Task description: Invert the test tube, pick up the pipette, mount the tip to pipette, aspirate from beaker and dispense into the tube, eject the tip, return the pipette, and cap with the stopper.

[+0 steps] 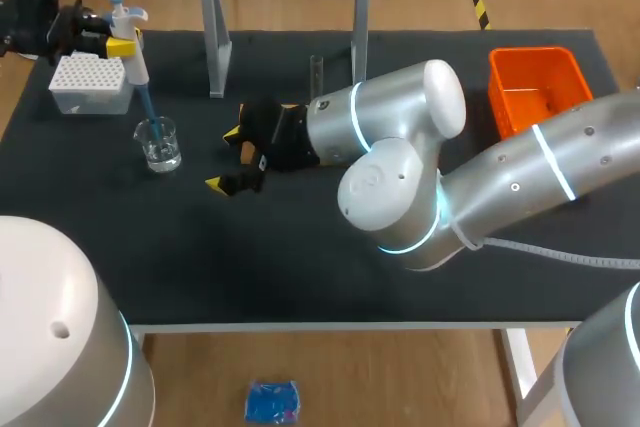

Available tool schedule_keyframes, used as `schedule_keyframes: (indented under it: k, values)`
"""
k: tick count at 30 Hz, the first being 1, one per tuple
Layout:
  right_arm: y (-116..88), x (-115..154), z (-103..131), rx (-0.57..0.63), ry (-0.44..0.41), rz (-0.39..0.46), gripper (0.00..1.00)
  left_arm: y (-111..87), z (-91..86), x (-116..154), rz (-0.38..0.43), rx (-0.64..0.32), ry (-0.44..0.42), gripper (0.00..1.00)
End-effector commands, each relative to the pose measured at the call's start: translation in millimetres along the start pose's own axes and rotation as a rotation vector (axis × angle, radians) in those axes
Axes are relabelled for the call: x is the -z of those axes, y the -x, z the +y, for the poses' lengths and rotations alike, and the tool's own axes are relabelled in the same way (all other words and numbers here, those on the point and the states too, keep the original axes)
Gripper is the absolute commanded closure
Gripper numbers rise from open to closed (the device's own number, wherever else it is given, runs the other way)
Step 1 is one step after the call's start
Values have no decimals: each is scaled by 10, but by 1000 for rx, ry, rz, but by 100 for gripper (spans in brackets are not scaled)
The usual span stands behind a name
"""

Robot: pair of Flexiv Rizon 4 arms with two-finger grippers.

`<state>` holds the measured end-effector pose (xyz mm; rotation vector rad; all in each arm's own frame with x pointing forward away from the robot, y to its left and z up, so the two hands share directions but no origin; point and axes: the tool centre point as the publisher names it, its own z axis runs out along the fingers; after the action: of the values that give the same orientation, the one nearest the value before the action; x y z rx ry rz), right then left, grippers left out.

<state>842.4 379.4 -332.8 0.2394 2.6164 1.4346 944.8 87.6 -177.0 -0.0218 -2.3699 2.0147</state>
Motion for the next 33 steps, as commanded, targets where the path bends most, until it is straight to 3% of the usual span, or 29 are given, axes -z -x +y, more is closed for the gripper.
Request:
schedule_keyframes:
  k: [1,33]
  values:
    - [1,10,-3,-1,2,1,0,45,40,18,12,0,-5,100]
    - [1,10,-3,-1,2,1,0,121,213,4,17,21,-13,100]
